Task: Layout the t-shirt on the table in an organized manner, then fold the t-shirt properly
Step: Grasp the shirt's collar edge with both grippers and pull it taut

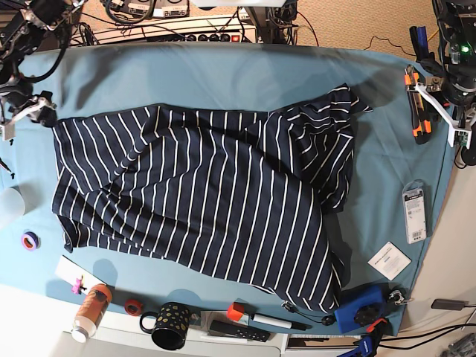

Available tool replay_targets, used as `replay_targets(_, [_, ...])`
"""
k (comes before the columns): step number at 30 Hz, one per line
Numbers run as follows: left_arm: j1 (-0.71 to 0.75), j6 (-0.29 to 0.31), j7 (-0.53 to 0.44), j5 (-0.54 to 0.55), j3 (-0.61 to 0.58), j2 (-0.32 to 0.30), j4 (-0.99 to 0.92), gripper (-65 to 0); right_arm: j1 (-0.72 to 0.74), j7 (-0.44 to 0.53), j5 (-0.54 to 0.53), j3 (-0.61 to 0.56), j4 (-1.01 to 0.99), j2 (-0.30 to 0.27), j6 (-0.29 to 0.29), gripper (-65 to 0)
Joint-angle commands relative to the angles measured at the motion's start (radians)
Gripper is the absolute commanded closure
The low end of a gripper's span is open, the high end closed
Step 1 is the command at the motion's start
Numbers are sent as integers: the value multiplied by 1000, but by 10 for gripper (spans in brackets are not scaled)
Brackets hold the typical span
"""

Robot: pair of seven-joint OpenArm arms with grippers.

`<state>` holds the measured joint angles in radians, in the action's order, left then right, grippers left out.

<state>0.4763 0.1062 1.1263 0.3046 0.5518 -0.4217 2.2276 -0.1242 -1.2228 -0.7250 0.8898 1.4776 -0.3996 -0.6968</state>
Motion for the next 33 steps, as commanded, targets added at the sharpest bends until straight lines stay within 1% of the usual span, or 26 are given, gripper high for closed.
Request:
replay_targets(1, [1, 0, -20, -4, 9, -13, 17, -245, 26, 40, -14, 6, 16, -37, -1, -244])
replay_targets(4, [1, 0, -27, -3, 9, -13, 17, -245, 92, 40, -8, 2, 6, -44, -1, -243])
replay_targets(6, [0, 0, -28, 10, 9, -10, 17, -245, 143, 42, 13, -35, -23, -45, -1, -243])
replay_targets(8, [1, 0, -27, 42, 9, -10, 17, -245, 188, 69, 43, -108, -74, -47, -1, -243])
replay_targets(11, [1, 0, -27, 56, 9, -10, 17, -245, 251, 119, 139, -227, -154, -47, -1, -243])
replay_targets(12, [1, 0, -27, 55, 9, -10, 17, -245, 272, 138, 179, -263, -179, -47, 14, -243])
replay_targets(14, [0, 0, -27, 56, 9, -10, 17, -245, 306, 170, 235, -324, -222, -47, 66, -243])
replay_targets(16, [0, 0, -28, 56, 9, -10, 17, -245, 327, 174, 261, -370, -251, -46, 90, -243])
replay_targets(20, [0, 0, -40, 56, 9, -10, 17, -245, 335, 153, 301, -431, -262, -46, 100, -236])
replay_targets(21, [0, 0, -45, 56, 9, -10, 17, -245, 335, 137, 300, -437, -261, -46, 100, -198])
replay_targets(24, [0, 0, -51, 56, 9, -10, 17, -245, 335, 76, 300, -434, -260, -47, 102, -15])
replay_targets(25, [0, 0, -51, 56, 9, -10, 17, -245, 335, 63, 299, -426, -256, -47, 102, 0])
replay_targets(29, [0, 0, -53, 56, 9, -10, 17, -245, 334, -7, 280, -367, -195, -47, 86, 0])
replay_targets(30, [0, 0, -53, 56, 9, -10, 17, -245, 334, -39, 254, -344, -172, -47, 76, 0])
replay_targets(32, [0, 0, -54, 56, 9, -10, 17, -245, 323, -93, 171, -289, -121, -47, 36, 0])
replay_targets(33, [0, 0, -54, 56, 9, -10, 17, -245, 311, -115, 127, -260, -92, -46, 25, 0])
